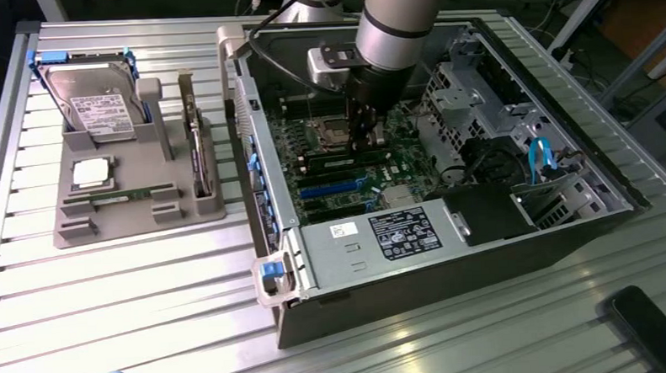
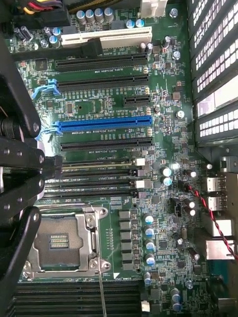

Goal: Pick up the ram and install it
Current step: 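Insert the ram into the slot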

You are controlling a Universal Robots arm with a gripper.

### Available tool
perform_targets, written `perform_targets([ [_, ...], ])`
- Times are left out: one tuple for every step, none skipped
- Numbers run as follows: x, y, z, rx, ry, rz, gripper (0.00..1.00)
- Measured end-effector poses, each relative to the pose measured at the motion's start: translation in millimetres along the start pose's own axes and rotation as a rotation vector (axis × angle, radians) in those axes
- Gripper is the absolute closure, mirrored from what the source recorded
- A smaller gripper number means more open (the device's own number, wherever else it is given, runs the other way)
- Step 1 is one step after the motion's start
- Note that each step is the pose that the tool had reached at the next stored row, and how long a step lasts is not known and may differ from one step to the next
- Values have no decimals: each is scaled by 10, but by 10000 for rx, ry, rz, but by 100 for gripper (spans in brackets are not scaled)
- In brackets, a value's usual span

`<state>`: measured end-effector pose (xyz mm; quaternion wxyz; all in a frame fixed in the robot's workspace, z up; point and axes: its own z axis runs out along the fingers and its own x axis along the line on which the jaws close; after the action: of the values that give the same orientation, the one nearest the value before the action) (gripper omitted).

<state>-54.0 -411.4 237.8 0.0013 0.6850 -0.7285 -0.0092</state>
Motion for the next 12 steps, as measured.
perform_targets([
  [0, 1, 14, 1, 16, 1, 89],
  [1, 1, 24, 1, 27, 1, 89],
  [1, 2, 28, 1, 35, 1, 89],
  [1, 3, 35, 1, 45, 1, 89],
  [1, 3, 40, 3, 52, 1, 89],
  [1, 4, 42, 3, 56, 1, 89],
  [1, 4, 45, 3, 68, 1, 89],
  [1, 4, 47, 4, 76, 2, 89],
  [1, 5, 48, 5, 82, 1, 89],
  [1, 5, 50, 5, 88, 2, 89],
  [1, 6, 57, 5, 100, 2, 89],
  [2, 8, 63, 5, 111, 2, 89],
])
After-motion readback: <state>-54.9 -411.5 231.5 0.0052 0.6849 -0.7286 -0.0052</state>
